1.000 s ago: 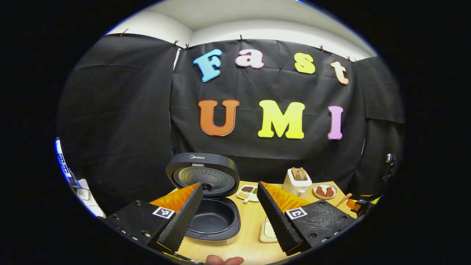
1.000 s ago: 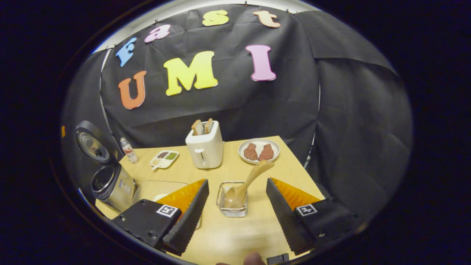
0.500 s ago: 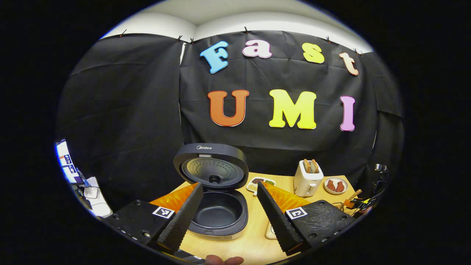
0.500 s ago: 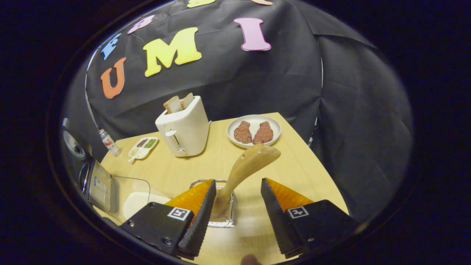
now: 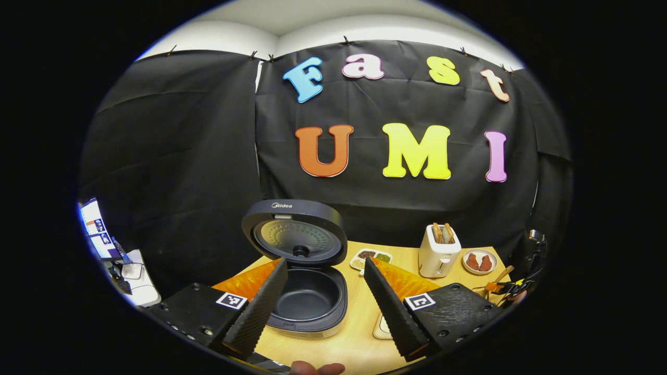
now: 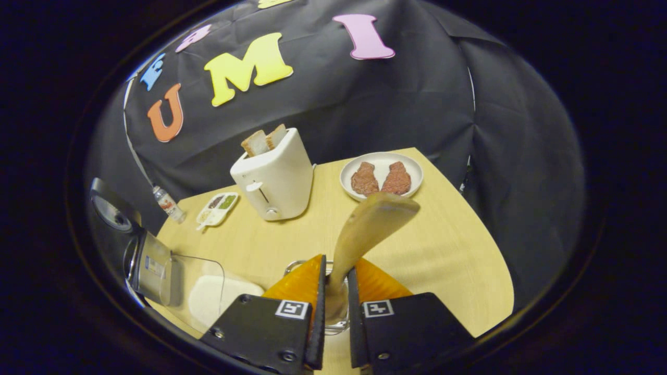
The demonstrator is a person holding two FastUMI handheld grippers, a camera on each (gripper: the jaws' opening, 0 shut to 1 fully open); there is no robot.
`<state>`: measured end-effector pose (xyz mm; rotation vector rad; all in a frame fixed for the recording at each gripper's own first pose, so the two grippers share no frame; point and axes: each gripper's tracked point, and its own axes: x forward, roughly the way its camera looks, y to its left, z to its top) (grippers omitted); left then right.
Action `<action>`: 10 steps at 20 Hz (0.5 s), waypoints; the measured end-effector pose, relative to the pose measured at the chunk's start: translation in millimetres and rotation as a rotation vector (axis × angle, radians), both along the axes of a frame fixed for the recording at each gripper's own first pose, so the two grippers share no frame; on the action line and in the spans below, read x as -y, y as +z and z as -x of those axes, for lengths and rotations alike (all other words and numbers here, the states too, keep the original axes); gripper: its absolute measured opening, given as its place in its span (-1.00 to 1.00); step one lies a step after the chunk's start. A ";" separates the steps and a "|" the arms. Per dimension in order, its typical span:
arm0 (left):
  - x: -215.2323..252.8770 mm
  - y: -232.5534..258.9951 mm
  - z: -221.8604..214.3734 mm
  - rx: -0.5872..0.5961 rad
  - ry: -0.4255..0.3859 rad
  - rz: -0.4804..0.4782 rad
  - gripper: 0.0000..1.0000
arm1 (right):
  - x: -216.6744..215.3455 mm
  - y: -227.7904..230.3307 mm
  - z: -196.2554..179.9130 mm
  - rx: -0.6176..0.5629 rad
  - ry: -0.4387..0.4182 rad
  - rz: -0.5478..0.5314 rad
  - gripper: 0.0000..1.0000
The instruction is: Close the left gripper, press the button to open the rice cooker; take a wooden spoon from the chopstick holder with the right hand, scoop a spoonful of rice and pour it into the rice cooker, then put the wooden spoon back into the chopstick holder.
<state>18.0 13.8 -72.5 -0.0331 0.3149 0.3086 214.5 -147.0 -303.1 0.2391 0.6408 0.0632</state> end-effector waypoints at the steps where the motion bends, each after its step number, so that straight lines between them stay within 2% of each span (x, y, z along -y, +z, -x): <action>1: 0.5 0.1 2.0 0.001 0.006 0.000 0.89 | -0.7 0.2 0.2 -0.002 -0.003 0.000 -0.69; 4: 1.9 0.9 4.7 0.011 0.007 0.011 0.89 | -3.2 13.5 3.1 0.007 0.001 -0.006 -0.78; 8: -3.8 2.6 8.9 0.023 -0.002 0.024 0.89 | 1.3 67.3 10.7 0.102 -0.033 0.040 -0.80; 10: -8.7 2.3 7.8 0.029 -0.020 0.030 0.89 | -12.4 96.3 16.7 0.144 -0.037 0.036 -0.80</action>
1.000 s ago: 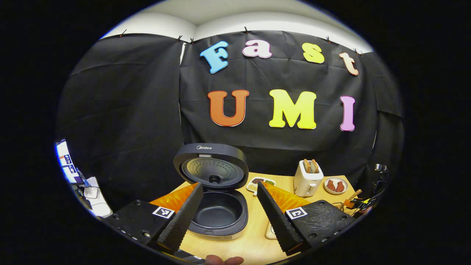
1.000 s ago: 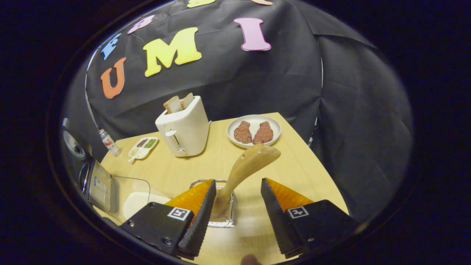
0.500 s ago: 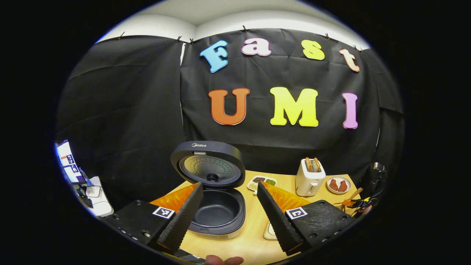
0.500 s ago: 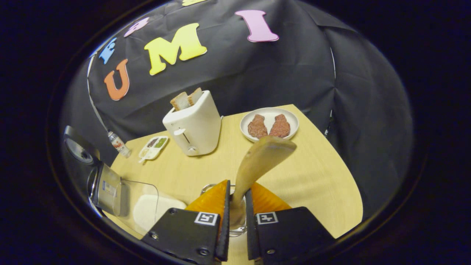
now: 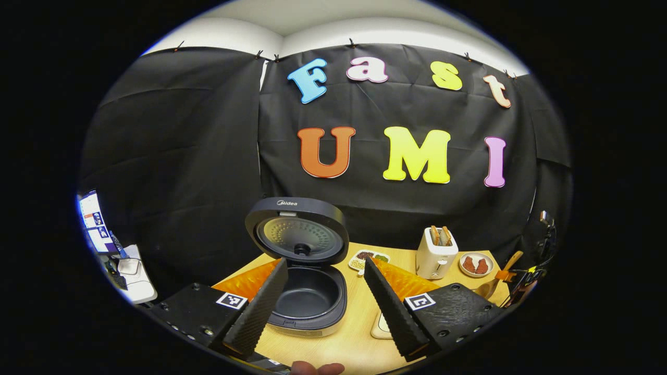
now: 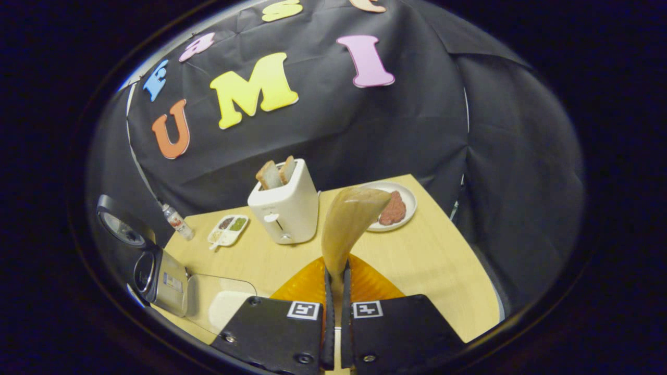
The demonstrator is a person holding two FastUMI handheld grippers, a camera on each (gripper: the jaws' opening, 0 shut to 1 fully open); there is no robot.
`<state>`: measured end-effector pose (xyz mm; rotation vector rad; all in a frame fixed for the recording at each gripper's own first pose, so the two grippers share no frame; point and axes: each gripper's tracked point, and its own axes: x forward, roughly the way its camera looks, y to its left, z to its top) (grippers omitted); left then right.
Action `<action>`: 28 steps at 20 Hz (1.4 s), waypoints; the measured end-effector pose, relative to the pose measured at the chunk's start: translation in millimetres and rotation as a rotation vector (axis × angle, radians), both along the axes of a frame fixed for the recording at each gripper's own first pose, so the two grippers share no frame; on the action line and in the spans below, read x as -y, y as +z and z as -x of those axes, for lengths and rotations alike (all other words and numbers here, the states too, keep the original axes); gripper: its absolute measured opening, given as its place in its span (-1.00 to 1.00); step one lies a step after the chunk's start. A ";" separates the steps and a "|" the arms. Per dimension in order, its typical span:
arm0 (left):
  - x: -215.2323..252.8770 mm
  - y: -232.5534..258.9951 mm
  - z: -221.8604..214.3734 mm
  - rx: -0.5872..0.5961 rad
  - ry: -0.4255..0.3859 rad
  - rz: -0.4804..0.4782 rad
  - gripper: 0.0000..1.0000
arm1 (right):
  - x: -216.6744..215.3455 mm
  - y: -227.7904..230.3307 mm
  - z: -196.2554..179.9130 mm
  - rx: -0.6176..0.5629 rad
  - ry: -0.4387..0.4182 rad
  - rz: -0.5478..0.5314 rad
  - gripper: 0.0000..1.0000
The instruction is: Close the left gripper, press the button to open the rice cooker; take a wooden spoon from the chopstick holder with the right hand, scoop a spoonful of rice and pour it into the rice cooker, then put the wooden spoon back into the chopstick holder.
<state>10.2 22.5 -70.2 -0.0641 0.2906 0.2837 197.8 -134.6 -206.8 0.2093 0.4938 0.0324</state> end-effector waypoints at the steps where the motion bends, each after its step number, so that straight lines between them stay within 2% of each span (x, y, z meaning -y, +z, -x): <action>1: -3.2 1.1 -0.1 0.003 -0.011 0.004 0.89 | -12.6 12.9 7.3 0.015 0.010 -0.011 -0.80; 5: -26.5 6.1 8.2 0.026 -0.040 0.013 0.89 | -78.5 52.8 29.7 0.068 0.072 -0.045 -0.80; 8: -48.4 3.0 20.9 0.026 -0.052 0.013 0.89 | -126.0 54.3 35.9 0.086 0.124 -0.009 -0.80; 12: -70.5 3.7 33.0 0.030 -0.064 0.042 0.89 | -160.6 6.4 38.4 0.012 0.117 0.036 -0.80; 14: -84.2 5.0 41.0 0.032 -0.063 0.038 0.89 | -165.4 -21.9 33.3 -0.016 0.103 0.110 -0.85; 16: -96.6 -0.3 48.0 0.017 -0.057 0.031 0.89 | -166.5 -45.0 32.0 -0.032 0.094 0.189 -0.80; 20: -119.6 -8.4 61.1 -0.011 -0.029 0.031 0.89 | -181.8 -78.8 36.1 -0.049 0.118 0.286 -0.81; 24: -131.3 -12.4 62.5 -0.024 -0.010 0.045 0.89 | -204.8 -90.2 43.4 -0.059 0.129 0.225 -0.80; 28: -130.1 -14.0 63.0 -0.033 -0.017 0.050 0.89 | -231.5 -96.1 52.1 -0.101 0.140 0.059 -0.81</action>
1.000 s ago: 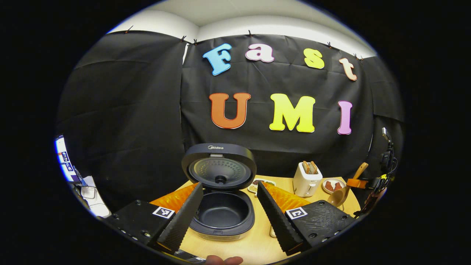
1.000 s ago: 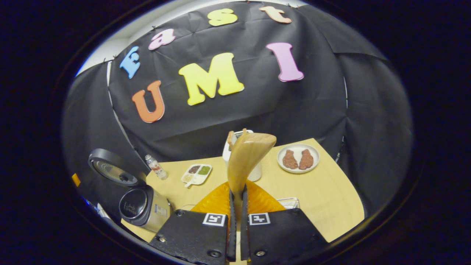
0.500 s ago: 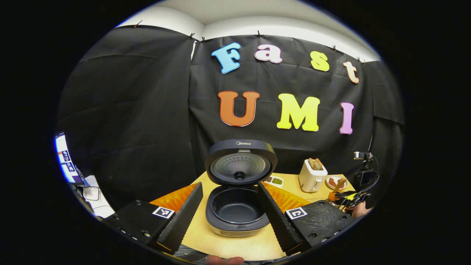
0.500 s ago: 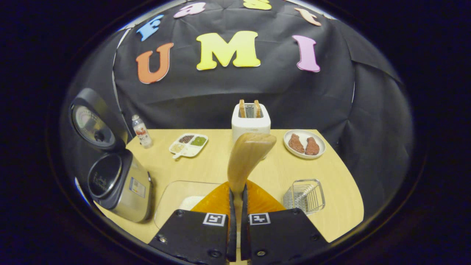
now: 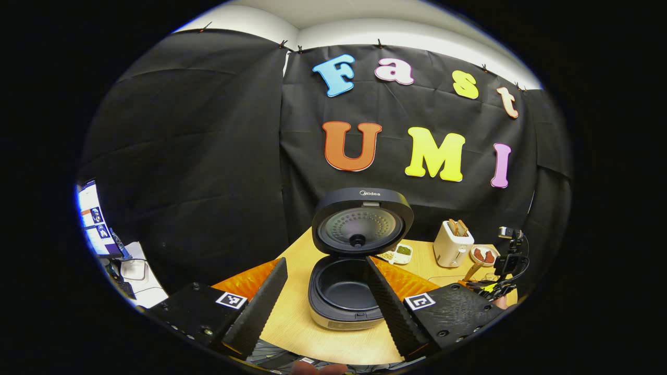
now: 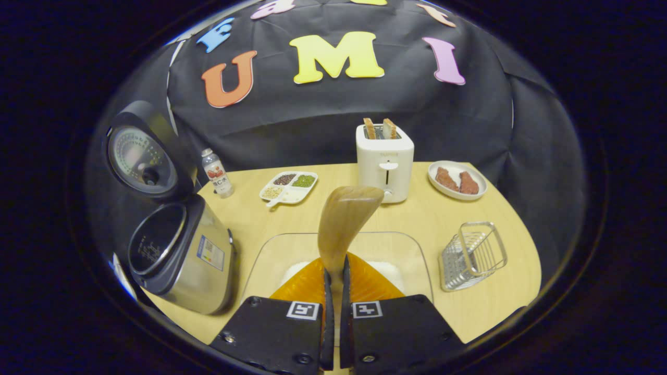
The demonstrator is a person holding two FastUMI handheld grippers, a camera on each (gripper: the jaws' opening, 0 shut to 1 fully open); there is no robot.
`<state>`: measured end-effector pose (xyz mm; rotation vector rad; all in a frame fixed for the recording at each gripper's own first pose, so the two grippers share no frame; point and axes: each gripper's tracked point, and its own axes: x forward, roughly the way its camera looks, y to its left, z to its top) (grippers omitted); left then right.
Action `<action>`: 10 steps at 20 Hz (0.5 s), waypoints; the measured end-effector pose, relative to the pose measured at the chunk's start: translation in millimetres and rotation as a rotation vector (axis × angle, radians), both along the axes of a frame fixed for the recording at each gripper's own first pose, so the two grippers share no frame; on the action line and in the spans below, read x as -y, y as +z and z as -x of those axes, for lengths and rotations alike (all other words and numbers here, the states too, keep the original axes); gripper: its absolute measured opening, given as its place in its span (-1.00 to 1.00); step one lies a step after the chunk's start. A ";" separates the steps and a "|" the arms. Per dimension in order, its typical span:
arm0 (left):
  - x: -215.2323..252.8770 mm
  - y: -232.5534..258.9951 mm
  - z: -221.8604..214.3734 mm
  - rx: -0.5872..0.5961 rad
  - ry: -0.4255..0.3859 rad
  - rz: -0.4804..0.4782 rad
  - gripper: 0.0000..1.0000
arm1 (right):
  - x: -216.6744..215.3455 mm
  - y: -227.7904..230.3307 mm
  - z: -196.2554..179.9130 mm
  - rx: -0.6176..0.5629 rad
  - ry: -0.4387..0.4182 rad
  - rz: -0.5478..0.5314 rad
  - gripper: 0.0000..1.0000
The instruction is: Close the left gripper, press the button to open the rice cooker; take a wooden spoon from the chopstick holder with the right hand, scoop a spoonful of rice and pour it into the rice cooker, then put the wooden spoon back into the chopstick holder.
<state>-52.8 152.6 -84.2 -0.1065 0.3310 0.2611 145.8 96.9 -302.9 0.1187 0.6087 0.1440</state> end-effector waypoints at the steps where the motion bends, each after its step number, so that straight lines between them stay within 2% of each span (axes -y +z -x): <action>1: 0.2 0.7 -0.8 0.002 -0.004 0.001 0.89 | -4.7 -0.9 0.6 -0.012 -0.004 -0.030 -0.80; 5: 5.3 0.9 -2.2 -0.006 -0.016 0.001 0.89 | -28.3 -3.3 3.9 -0.074 0.000 -0.199 -0.80; 7: 7.4 1.9 -2.5 -0.005 -0.020 0.001 0.89 | -26.6 -4.2 0.1 -0.096 -0.021 -0.270 -0.80; 10: 10.2 3.2 -1.5 -0.006 -0.023 0.001 0.89 | -25.6 -4.9 -1.2 -0.144 -0.076 -0.452 -0.80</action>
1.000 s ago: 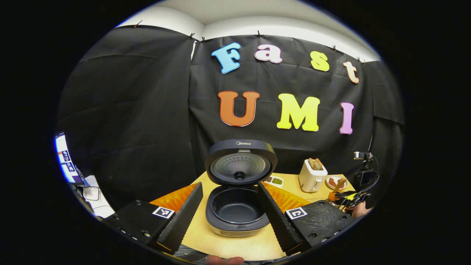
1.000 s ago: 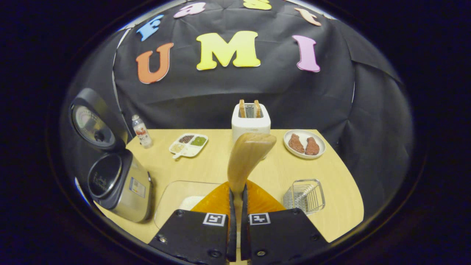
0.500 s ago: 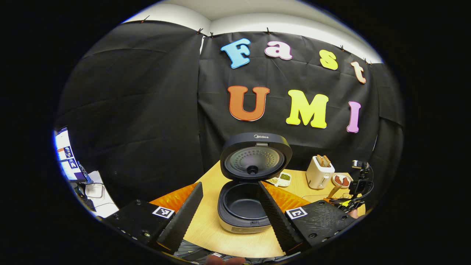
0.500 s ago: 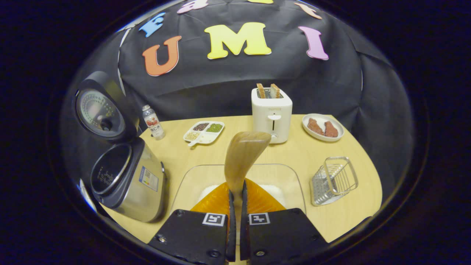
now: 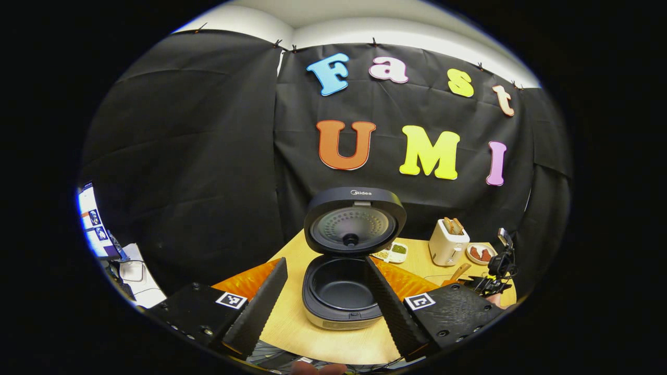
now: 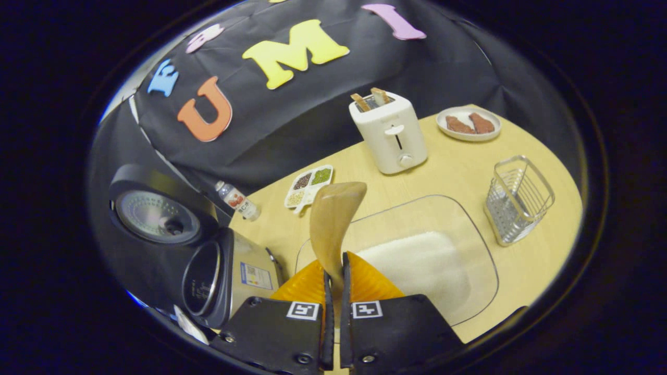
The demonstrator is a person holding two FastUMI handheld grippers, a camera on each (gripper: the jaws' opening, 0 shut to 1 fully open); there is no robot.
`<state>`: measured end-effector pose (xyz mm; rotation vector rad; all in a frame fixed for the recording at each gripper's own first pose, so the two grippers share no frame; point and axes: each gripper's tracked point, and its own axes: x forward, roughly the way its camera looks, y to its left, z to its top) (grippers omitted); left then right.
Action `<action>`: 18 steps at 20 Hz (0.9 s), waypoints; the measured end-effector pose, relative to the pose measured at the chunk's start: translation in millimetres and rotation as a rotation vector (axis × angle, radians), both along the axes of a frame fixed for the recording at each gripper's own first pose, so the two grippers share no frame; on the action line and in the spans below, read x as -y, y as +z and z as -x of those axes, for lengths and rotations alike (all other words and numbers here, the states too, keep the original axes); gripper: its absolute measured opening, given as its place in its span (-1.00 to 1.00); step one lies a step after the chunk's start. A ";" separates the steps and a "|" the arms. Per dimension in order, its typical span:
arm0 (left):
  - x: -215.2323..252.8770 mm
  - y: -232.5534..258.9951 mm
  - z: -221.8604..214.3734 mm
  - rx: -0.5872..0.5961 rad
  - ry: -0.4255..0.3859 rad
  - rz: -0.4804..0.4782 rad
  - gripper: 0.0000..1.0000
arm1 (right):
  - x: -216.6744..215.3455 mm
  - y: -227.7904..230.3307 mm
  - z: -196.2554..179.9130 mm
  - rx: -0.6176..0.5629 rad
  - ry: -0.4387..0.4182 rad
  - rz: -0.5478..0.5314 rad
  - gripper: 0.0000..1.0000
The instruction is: Close the left gripper, press the button to open the rice cooker; take a wooden spoon from the chopstick holder with the right hand, scoop a spoonful of rice and pour it into the rice cooker, then put the wooden spoon back into the chopstick holder.
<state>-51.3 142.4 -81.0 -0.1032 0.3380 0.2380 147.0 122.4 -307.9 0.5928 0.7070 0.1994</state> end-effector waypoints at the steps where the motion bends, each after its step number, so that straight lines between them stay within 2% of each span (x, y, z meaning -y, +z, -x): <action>1: 1.2 0.5 0.0 -0.002 -0.001 0.002 0.89 | 2.5 -1.4 0.2 -0.018 -0.024 -0.054 -0.80; 7: 5.9 1.1 2.7 -0.014 -0.006 0.007 0.89 | 36.3 -2.4 -4.6 -0.038 -0.099 -0.213 -0.81; 10: 9.4 1.6 3.1 -0.016 -0.007 0.011 0.89 | 61.5 3.3 -3.6 -0.039 -0.126 -0.237 -0.80; 15: 15.8 3.4 3.2 -0.001 -0.017 0.018 0.89 | 89.5 43.5 -2.6 0.000 -0.153 -0.303 -0.81; 18: 18.1 5.9 3.5 0.015 -0.021 0.012 0.89 | 84.4 85.7 -0.3 0.044 -0.137 -0.337 -0.81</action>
